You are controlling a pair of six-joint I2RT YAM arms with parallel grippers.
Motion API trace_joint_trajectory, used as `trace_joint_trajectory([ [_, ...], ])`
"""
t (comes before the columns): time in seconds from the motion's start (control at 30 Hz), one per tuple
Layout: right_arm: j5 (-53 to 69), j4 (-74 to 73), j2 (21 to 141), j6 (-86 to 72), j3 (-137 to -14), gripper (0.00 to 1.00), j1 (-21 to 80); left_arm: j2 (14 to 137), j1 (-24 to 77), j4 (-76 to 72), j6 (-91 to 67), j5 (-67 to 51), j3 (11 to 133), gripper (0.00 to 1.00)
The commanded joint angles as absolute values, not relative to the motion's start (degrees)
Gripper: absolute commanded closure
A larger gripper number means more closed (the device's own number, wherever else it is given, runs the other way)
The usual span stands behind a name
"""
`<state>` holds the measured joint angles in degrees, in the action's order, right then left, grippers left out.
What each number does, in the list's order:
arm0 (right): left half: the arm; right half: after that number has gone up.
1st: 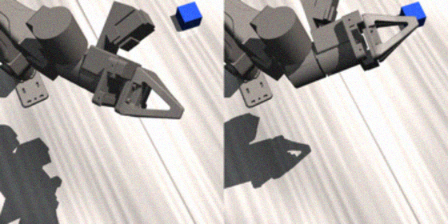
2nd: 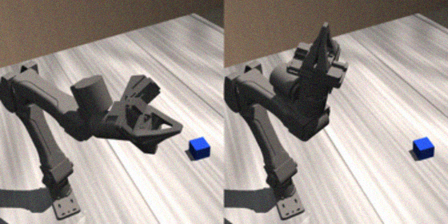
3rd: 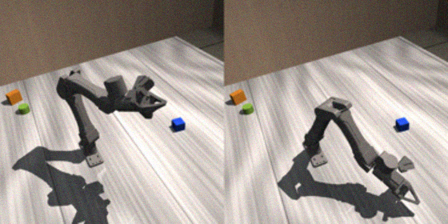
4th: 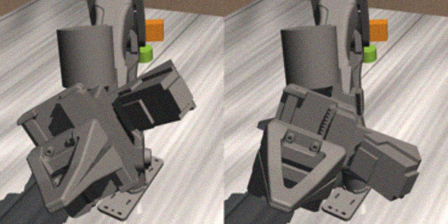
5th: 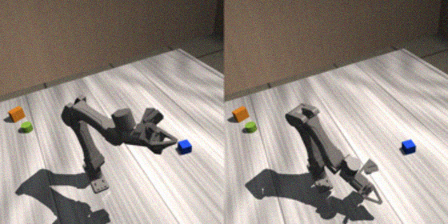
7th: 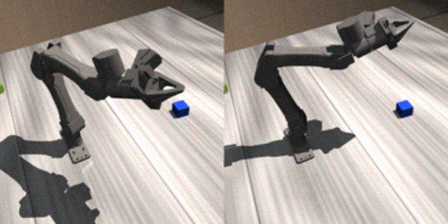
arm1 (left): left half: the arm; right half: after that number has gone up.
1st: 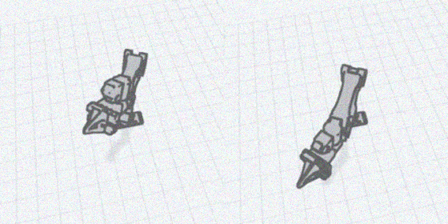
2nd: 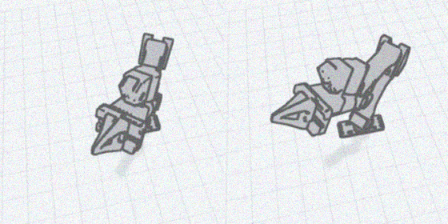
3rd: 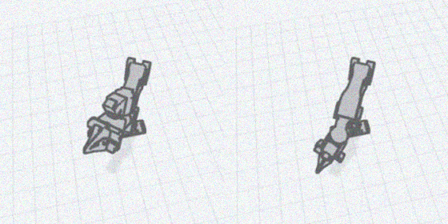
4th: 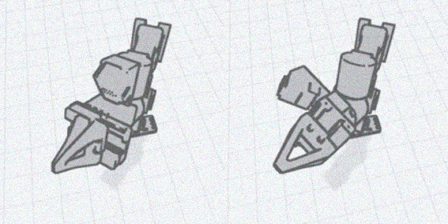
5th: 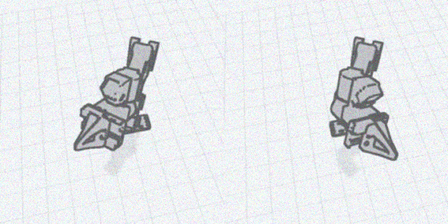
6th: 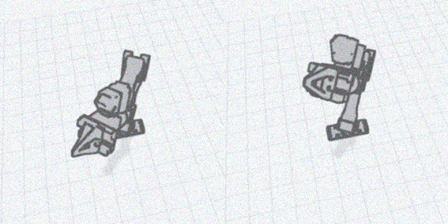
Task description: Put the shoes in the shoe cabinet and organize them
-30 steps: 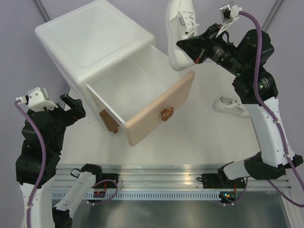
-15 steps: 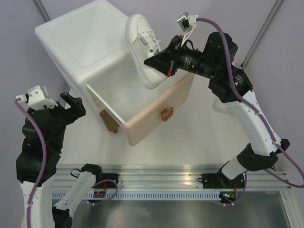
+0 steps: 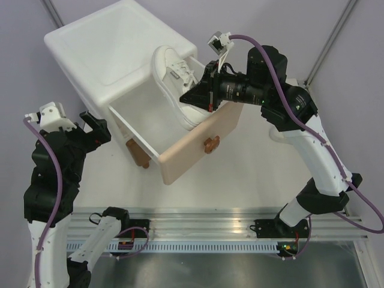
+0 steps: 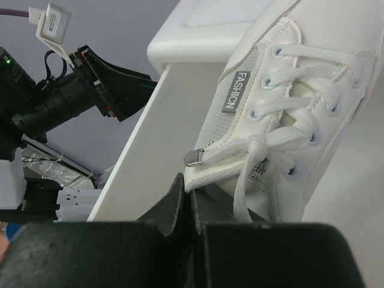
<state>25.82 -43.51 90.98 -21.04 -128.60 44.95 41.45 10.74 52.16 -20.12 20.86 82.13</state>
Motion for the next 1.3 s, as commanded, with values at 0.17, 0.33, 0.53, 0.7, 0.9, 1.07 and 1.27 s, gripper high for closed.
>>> trace_joint_trajectory([
  [0.17,30.2,-48.2,90.0,-18.4,-134.0,1.0,45.5,43.9,11.1,47.3,-20.2,21.0,82.1,0.0],
  [0.33,30.4,-50.5,90.6,-18.2,-136.5,1.0,45.5,45.0,11.1,46.0,-19.7,21.7,82.1,0.0],
  [0.53,29.8,-49.7,91.1,-18.6,-137.9,0.99,45.5,46.1,11.1,44.9,-20.0,21.1,81.3,0.0],
  [0.7,26.7,-45.5,90.6,-16.0,-134.3,1.0,45.5,46.2,11.1,44.6,-20.4,20.2,81.2,0.0],
  [0.9,16.3,-38.6,88.7,-16.7,-126.4,1.0,47.4,45.6,11.1,44.5,-20.7,19.7,80.7,0.0],
  [1.07,8.3,-30.2,83.2,-18.7,-116.1,1.0,50.1,45.1,11.1,44.4,-20.7,20.4,80.5,0.0],
  [1.27,3.9,-22.7,76.6,-20.8,-108.6,1.0,50.7,45.3,11.1,44.0,-20.3,20.5,80.6,0.0],
])
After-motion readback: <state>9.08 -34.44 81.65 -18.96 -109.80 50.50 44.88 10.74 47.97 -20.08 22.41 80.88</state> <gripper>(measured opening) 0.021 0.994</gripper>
